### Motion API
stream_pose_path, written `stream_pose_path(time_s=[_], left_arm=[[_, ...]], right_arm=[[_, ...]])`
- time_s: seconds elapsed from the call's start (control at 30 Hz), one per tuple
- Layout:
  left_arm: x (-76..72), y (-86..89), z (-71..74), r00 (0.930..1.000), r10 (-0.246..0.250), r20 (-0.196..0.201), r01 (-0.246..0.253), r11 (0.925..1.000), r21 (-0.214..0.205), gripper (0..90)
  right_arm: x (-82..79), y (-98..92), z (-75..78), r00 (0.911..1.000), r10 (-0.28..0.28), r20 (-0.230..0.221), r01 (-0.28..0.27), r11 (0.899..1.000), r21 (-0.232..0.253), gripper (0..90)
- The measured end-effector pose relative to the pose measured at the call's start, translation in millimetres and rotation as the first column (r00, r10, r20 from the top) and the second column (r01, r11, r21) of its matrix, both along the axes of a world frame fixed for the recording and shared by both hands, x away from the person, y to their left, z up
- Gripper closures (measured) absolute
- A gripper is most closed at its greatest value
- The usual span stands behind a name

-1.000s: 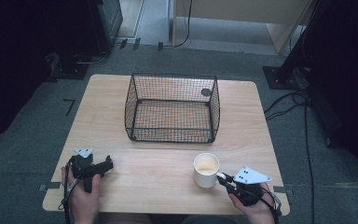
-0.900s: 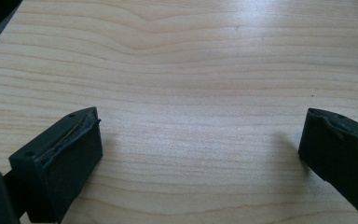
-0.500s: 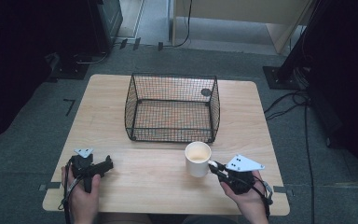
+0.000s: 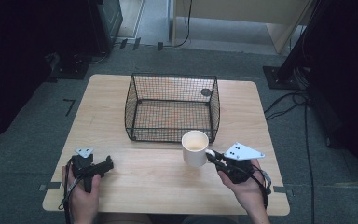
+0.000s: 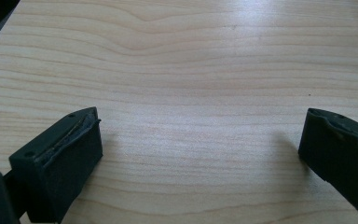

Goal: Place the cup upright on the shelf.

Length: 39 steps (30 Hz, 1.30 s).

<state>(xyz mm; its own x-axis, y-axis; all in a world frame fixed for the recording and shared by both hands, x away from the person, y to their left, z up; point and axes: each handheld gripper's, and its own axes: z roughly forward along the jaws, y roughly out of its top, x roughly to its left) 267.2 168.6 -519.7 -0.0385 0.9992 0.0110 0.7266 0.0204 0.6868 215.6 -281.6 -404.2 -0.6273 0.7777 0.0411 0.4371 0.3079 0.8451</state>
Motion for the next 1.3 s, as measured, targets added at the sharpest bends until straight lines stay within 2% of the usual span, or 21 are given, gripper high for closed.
stream_pose_path(time_s=[0.47,0.93,1.3], left_arm=[[0.1,-0.5,-0.1,1.0,-0.003,0.002,0.003,1.0,-0.004,0.0],[0.1,-0.6,-0.1,1.0,-0.008,0.002,0.008,1.0,-0.003,0.0],[0.1,-0.7,0.0,1.0,-0.01,0.0,0.01,0.9999,-0.003,0.0]], right_arm=[[17.5,12.8,20.1,0.9996,0.012,0.025,-0.012,1.0,0.006,80.7],[41.6,27.0,41.7,0.9985,0.021,0.05,-0.022,1.0,0.018,80.7],[60.2,35.5,50.1,0.9982,0.012,0.059,-0.013,1.0,0.018,80.7]])
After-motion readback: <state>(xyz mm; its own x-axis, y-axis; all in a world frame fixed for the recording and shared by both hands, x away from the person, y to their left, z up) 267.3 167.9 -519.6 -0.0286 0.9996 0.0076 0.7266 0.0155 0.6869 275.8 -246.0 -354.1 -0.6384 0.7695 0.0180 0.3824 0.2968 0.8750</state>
